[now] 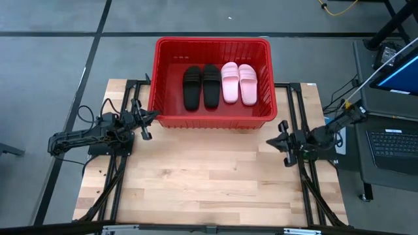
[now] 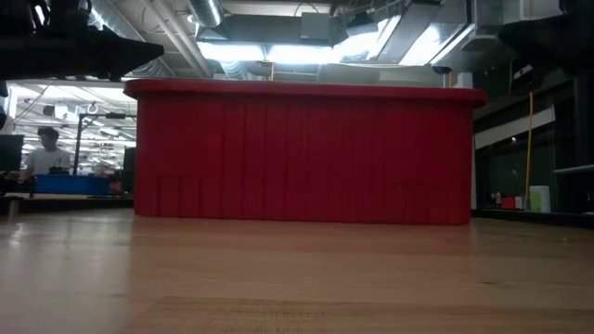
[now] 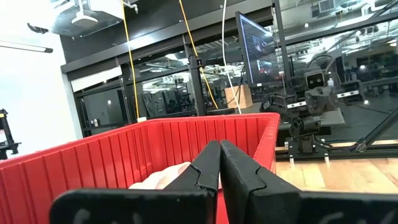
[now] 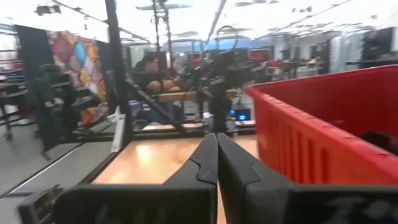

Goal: Pick and place slides into bin
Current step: Return to Home Position

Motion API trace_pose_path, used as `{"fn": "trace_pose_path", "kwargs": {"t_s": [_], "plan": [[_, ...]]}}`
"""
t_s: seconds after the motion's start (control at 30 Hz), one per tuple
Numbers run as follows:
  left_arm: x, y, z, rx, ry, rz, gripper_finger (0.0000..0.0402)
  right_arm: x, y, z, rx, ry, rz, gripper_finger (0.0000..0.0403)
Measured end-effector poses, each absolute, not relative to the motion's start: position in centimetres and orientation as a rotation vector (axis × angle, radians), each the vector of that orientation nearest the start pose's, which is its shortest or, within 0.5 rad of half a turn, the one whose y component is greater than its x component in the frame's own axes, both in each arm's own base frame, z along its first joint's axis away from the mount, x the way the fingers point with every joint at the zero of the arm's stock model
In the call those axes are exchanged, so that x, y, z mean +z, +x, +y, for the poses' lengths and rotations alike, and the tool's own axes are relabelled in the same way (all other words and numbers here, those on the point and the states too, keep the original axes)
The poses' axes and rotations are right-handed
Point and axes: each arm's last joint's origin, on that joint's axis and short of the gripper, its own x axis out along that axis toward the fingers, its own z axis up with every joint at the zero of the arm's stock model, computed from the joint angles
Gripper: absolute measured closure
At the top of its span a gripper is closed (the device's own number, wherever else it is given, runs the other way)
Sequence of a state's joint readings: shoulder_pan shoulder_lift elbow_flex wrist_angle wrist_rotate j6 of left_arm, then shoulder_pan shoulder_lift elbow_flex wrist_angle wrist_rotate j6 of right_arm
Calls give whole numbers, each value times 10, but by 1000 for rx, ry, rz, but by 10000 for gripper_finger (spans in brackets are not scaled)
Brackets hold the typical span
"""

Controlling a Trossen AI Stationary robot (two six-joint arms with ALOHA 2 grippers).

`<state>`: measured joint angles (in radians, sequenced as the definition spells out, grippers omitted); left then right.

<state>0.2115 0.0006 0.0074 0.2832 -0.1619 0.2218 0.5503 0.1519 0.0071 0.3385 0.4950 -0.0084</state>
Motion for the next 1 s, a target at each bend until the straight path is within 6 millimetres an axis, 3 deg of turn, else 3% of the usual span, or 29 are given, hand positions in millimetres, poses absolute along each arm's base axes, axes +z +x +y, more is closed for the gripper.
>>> {"fn": "trace_pose_path", "kwargs": {"t_s": [0.33, 0.53, 1.0], "plan": [[193, 90, 24, 402, 225, -249, 393, 195, 88, 19, -127, 175, -298, 397], [193, 90, 24, 401, 225, -248, 397, 191, 91, 10, -226, 178, -266, 397], [192, 90, 24, 401, 225, -244, 397, 188, 92, 6, -269, 158, -243, 397]]}}
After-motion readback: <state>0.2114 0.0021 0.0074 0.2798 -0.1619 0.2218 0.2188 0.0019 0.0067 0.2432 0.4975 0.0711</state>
